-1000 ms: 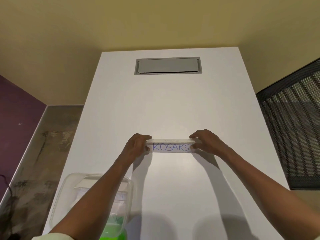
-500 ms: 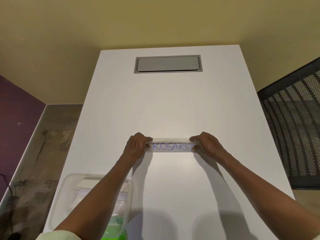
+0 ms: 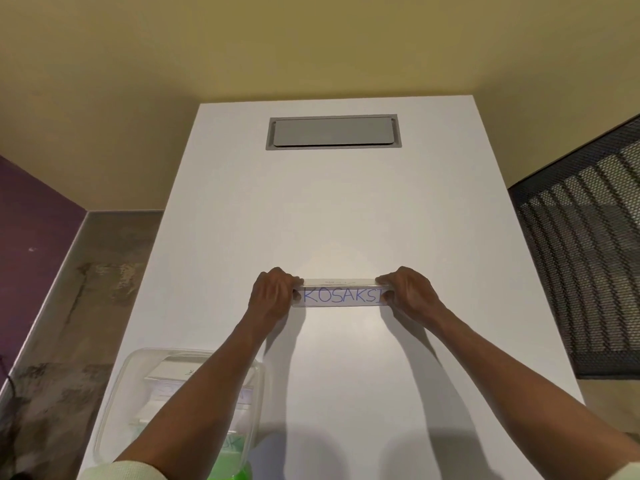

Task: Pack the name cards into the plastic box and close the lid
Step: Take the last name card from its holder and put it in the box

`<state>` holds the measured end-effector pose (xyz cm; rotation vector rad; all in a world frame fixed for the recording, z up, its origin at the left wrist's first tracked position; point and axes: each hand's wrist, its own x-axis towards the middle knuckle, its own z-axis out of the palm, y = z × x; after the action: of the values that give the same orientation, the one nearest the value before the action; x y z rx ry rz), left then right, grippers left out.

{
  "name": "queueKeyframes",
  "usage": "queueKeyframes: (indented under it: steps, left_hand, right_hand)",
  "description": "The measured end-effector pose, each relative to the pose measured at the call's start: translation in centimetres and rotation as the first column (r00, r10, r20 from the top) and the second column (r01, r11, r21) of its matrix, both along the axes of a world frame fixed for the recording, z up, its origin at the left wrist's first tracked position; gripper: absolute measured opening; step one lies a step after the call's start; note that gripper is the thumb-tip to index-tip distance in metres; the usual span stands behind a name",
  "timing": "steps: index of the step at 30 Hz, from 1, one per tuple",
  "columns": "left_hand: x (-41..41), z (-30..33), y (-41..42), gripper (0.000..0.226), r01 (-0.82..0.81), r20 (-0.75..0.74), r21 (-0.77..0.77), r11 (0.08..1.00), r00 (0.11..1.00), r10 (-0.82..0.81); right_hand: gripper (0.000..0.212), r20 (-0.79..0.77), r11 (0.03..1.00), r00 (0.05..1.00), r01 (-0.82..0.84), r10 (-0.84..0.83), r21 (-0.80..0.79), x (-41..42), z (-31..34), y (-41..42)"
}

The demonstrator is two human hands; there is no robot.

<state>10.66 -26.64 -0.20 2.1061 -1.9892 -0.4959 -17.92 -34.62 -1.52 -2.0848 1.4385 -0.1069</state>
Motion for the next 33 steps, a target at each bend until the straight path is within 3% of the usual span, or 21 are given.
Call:
queueKeyframes:
  steps: [12,16,22,28,33]
  left_hand:
    - [1.5,4.5,2.4,0.026,-0.027,0.036,-0.056,0.998,0.999,0.029]
    - [2.6,7.1,4.8,0.024,-0.021,0.021,-0.166,0.986,0.999,0.025]
    - [4.4,10.8,8.8,0.03,-0.029,0.1,-0.168,0.985,0.994,0.046]
    - [7.6,12.8,14.1,0.049,-0.08,0.094,-0.118,0.99,0.991,0.091]
    - [10.5,13.3,18.2,0.041,-0.098,0.113,-0.096,0.99,0.988,0.109]
  right_hand:
    - [0.035,-0.065,0.98,0.994,-0.1,0.09,-0.173,1.1,4.6,2.1]
    - [0.038,-0.07,0.965,0.989,-0.143,0.131,-0.219,2.3,7.1,4.1]
    - [0.04,-0.097,0.956,0.983,-0.173,0.154,-0.238,4.4,10.1,8.0]
    - [0.034,-0.043,0.941,0.98,-0.199,0.194,-0.273,7.0,12.0,13.4]
    - [0.019,-0.051,0.915,0.963,-0.269,0.266,-0.301,9.6,13.0,17.5]
